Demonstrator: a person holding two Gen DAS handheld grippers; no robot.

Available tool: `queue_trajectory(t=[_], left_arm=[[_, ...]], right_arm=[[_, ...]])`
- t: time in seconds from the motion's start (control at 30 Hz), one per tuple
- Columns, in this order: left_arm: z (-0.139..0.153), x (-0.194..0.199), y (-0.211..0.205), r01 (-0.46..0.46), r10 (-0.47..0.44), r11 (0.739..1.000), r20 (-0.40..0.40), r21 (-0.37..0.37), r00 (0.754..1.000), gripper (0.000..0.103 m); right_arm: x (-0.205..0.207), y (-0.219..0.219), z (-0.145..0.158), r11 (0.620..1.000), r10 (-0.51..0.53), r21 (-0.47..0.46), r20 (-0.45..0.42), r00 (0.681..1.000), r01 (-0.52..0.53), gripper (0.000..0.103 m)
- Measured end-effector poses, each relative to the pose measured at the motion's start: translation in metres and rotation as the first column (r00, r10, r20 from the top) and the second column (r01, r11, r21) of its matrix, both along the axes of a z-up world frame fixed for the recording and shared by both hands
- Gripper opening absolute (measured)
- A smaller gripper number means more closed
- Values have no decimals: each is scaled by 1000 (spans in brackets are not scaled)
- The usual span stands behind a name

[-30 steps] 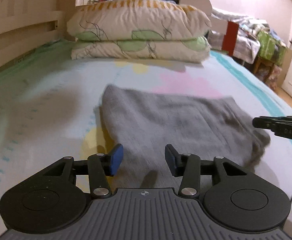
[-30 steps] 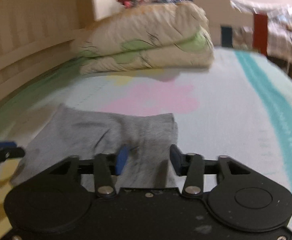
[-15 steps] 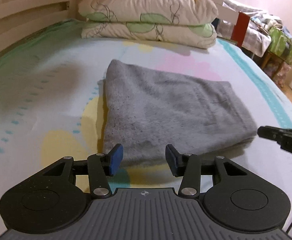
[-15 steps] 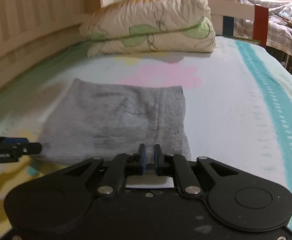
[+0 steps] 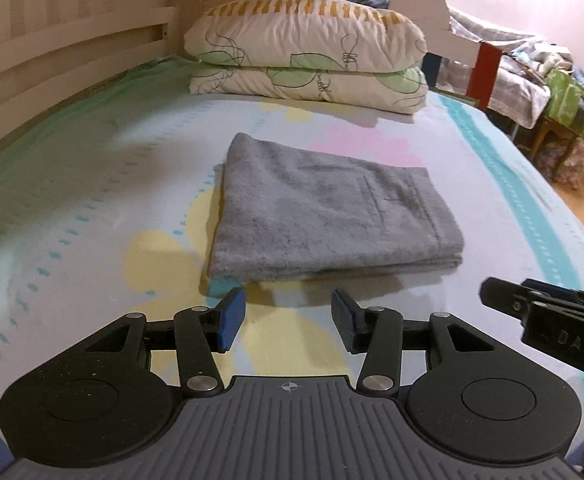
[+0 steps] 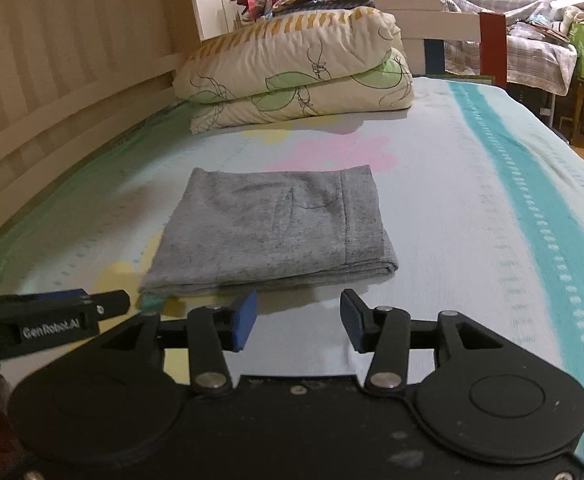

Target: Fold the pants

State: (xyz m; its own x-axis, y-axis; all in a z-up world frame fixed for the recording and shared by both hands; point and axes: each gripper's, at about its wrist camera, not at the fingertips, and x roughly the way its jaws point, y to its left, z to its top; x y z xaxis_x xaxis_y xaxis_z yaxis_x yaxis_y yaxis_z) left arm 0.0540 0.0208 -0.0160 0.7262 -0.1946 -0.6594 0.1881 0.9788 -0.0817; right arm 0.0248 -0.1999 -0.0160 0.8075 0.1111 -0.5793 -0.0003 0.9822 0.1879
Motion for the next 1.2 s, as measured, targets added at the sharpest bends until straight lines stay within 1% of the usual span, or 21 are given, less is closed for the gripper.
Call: queue_trajectory(t=[0.07,0.13,0.33,0.67,0.8,0.87,1.03,1.2], left_arm=[[3,-4,2,7,-7,1000,-13,-22,1000,46],[5,-9,2,-2,1,1000,-20,-28,1000,46],[15,-22,2,-27,27,1000,18,-4,999,46],[18,-34,6,-37,37,999,26,-13,999,46],[18,-33,7,-41,41,999,27,-10,999,46],[19,-34,7,-44,44,999,30,-12,999,46],[18,-34,7,-35,35,999,36,9,999,46],[17,-35,6,-22,22,1000,35,14,999,46]], right_arm=[[-6,3,6,1000,-4,-7,15,1000,4,52],[-11,6,14,1000,-7,-7,32,999,7,53],[-25,13,29,1000,-10,-9,72,997,11,57],[-36,22,27,999,-17,-31,49,999,19,59],[-38,25,28,999,-17,-43,46,999,19,66],[-39,25,29,999,-14,-42,47,999,16,66],[-39,26,28,999,-10,-43,42,999,12,67],[-39,26,27,999,-9,-42,38,999,11,69]])
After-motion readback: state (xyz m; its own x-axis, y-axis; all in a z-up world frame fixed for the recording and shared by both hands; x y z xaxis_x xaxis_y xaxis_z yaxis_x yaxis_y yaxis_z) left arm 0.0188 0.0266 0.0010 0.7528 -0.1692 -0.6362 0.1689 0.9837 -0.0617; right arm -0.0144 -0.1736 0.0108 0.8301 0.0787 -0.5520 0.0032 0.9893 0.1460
